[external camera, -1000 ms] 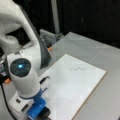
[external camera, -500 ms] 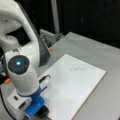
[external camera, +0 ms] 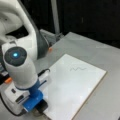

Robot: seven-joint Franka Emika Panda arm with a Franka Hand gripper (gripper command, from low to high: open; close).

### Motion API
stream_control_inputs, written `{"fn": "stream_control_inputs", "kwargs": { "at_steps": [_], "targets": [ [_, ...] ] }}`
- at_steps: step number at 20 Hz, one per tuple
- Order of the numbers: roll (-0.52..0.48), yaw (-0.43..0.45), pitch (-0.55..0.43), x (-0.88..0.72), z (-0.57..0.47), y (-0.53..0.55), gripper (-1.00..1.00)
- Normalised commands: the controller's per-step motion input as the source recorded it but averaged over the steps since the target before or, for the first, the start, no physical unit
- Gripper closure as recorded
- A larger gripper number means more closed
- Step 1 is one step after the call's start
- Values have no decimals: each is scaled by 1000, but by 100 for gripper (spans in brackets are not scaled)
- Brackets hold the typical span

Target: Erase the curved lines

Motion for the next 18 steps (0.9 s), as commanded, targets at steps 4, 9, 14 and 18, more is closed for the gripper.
{"fn": "stream_control_inputs", "kwargs": {
  "at_steps": [4, 9, 14, 18],
  "targets": [
    [-69, -186, -18, -62, 143, 423, 100],
    [-99, -233, -34, -95, 134, 522, 100],
    [-108, -199, -40, -176, 109, 429, 100],
    [-38, -129, -73, -293, 161, 529, 100]
  ]
}}
